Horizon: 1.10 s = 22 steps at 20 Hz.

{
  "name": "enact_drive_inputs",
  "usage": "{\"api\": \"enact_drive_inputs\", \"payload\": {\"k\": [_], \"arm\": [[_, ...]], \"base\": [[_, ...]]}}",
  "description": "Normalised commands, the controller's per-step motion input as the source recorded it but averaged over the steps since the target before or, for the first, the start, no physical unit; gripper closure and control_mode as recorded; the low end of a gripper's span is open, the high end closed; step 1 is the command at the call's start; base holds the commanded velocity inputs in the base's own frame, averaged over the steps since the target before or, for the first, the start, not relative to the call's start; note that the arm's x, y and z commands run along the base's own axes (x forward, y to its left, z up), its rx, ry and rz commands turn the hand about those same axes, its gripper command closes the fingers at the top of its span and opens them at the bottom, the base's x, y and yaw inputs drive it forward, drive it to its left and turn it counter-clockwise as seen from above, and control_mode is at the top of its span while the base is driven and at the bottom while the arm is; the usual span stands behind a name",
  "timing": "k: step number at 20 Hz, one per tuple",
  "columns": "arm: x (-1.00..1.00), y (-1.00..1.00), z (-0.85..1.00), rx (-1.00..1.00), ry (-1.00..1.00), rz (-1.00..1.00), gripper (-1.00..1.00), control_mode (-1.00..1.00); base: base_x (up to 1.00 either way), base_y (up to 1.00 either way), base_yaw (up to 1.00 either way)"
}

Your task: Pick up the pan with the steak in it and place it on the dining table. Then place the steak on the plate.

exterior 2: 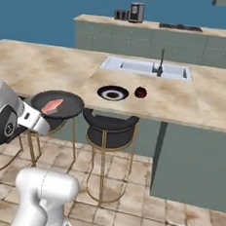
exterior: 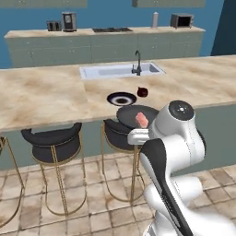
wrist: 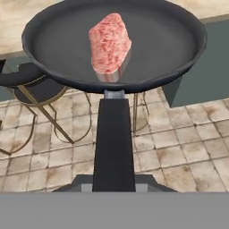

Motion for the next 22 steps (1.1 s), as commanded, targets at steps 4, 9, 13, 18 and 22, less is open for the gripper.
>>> {"api": "enact_drive_inputs", "payload": {"k": [4, 9, 13, 18, 22], "arm": [[0.00, 0.00, 0.00, 0.00, 0.00, 0.00, 1.00, 1.00], [0.00, 0.00, 0.00, 0.00, 0.00, 0.00, 1.00, 1.00], [0.00, 0.00, 0.00, 0.00, 0.00, 0.00, 1.00, 1.00], [0.00, 0.00, 0.00, 0.00, 0.00, 0.00, 1.00, 1.00], [0.00, 0.00, 0.00, 0.00, 0.00, 0.00, 1.00, 1.00]], "base": [[0.08, -0.06, -0.33], [0.02, 0.03, 0.00], [0.17, 0.75, 0.00], [0.20, 0.88, 0.00], [0.27, 0.31, -0.04]]}}
